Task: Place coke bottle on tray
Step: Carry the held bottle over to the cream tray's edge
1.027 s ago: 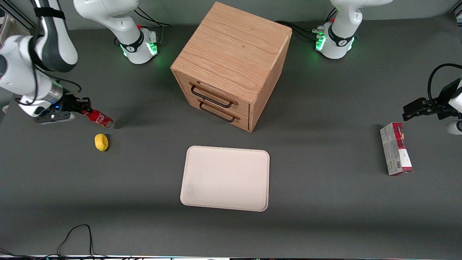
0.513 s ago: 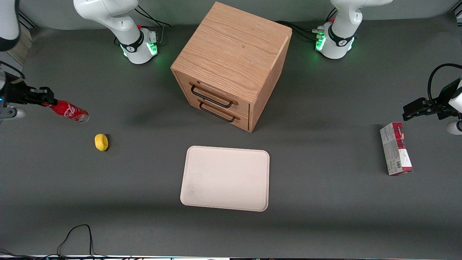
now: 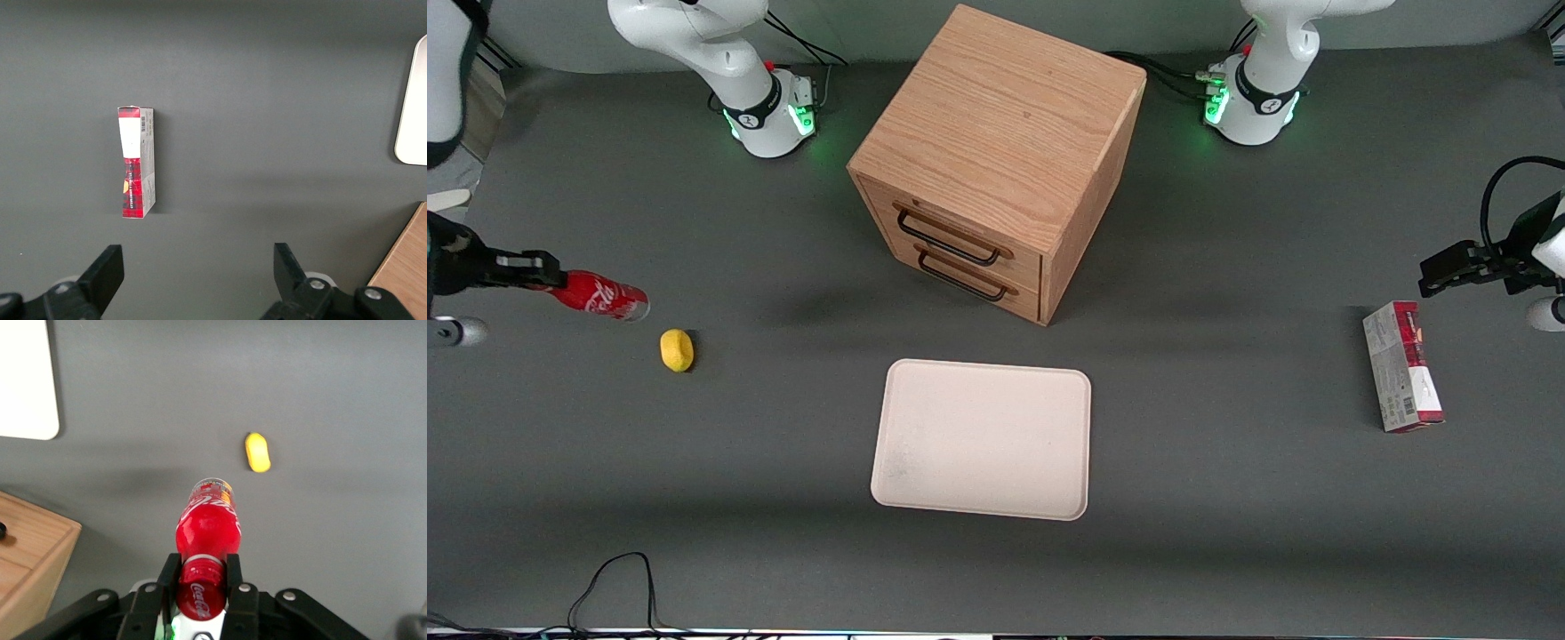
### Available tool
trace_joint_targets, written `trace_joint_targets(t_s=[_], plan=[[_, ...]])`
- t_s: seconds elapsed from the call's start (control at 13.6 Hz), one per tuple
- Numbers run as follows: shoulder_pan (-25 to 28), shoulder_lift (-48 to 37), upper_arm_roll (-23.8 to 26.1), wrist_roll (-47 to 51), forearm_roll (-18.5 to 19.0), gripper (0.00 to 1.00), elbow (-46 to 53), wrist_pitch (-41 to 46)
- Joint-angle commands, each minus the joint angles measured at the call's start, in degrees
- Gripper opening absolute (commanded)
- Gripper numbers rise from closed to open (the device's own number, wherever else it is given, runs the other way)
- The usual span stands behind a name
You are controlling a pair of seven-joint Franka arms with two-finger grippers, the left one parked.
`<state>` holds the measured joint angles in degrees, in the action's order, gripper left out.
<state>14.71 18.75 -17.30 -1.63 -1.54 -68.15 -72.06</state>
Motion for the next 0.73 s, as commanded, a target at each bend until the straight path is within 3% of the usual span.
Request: trace_joint_targets(t_s=[0.0, 0.15, 0.37, 0.66], plan=[[-0.6, 11.5, 6.6, 11.9, -2.0, 0.00, 14.2, 2.2], [-1.1, 18.3, 12.6, 22.1, -2.1, 0.00, 19.5, -1.0], [-0.9, 24.3, 19.6, 38.7, -2.1, 0.00, 20.2, -14.8], [1.1, 29.9, 21.1, 46.7, -1.5, 0.00, 20.3, -24.3]])
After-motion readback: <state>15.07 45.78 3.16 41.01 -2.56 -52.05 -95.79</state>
